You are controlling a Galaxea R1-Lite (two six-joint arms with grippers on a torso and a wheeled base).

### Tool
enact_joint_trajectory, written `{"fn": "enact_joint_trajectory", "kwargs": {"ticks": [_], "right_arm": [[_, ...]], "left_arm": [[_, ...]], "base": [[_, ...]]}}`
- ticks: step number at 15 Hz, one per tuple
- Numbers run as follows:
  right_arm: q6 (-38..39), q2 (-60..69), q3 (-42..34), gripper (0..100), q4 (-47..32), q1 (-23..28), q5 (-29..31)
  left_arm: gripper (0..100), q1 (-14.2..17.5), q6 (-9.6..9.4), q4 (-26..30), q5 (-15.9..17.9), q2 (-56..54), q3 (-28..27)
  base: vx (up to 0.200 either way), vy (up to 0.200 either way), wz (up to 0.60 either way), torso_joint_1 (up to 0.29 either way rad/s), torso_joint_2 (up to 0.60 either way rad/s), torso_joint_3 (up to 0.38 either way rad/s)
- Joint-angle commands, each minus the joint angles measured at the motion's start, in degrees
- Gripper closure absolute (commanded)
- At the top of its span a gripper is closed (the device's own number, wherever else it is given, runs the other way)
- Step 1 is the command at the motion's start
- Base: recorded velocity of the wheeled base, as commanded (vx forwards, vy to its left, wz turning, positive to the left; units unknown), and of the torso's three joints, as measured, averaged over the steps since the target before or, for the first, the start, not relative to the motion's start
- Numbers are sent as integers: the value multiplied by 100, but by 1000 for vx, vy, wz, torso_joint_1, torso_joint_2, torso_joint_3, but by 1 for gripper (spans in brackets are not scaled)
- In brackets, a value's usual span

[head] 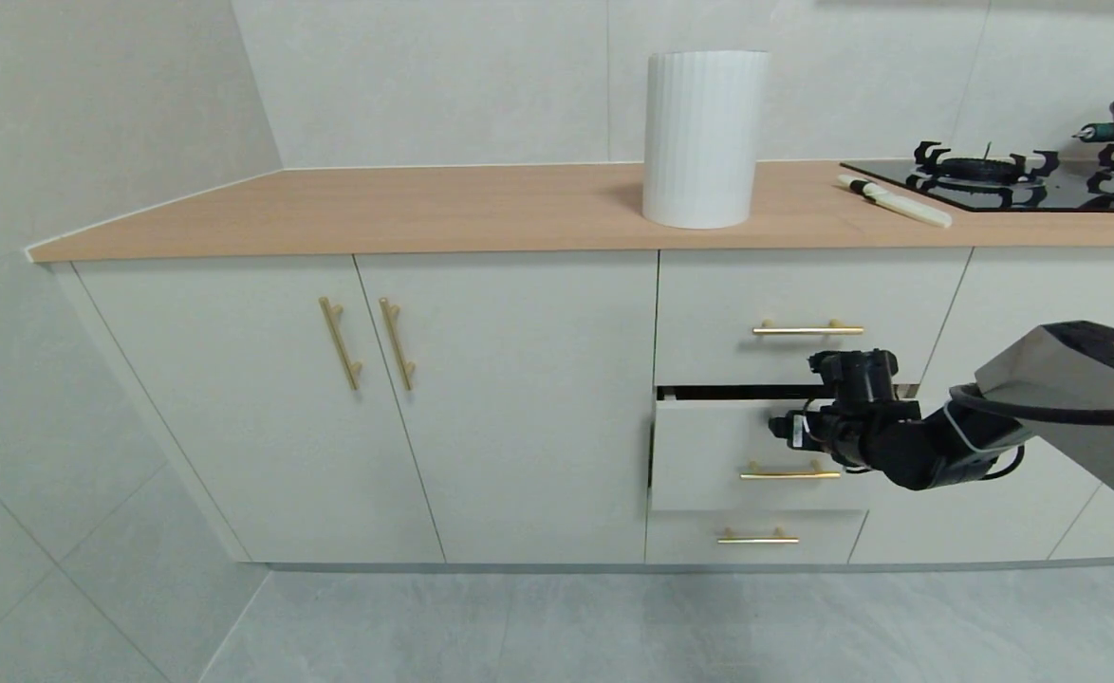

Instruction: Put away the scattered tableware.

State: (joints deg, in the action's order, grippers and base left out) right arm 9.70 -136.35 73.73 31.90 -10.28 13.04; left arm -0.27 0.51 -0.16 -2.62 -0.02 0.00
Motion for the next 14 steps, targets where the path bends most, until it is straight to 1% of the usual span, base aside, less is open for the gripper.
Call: {"fn": "enact_joint_trajectory", "kwargs": {"ticks": [1, 6, 10, 14], "right_arm": [[5, -278, 159, 0, 167, -1, 58], [49, -462, 370, 0, 466, 52, 75], [102, -823, 660, 0, 923, 96, 234], [207, -858, 801, 0, 923, 96, 304]], "left_arm": [[0, 0, 2, -2, -2, 2, 0], [0, 0, 2, -2, -2, 2, 0], [0, 0, 2, -2, -2, 2, 0], [0, 0, 2, -2, -2, 2, 0]], "base": [[0, 0, 0, 0, 0, 0], [0, 0, 0, 0, 0, 0], [0, 0, 0, 0, 0, 0], [0, 0, 0, 0, 0, 0]]}}
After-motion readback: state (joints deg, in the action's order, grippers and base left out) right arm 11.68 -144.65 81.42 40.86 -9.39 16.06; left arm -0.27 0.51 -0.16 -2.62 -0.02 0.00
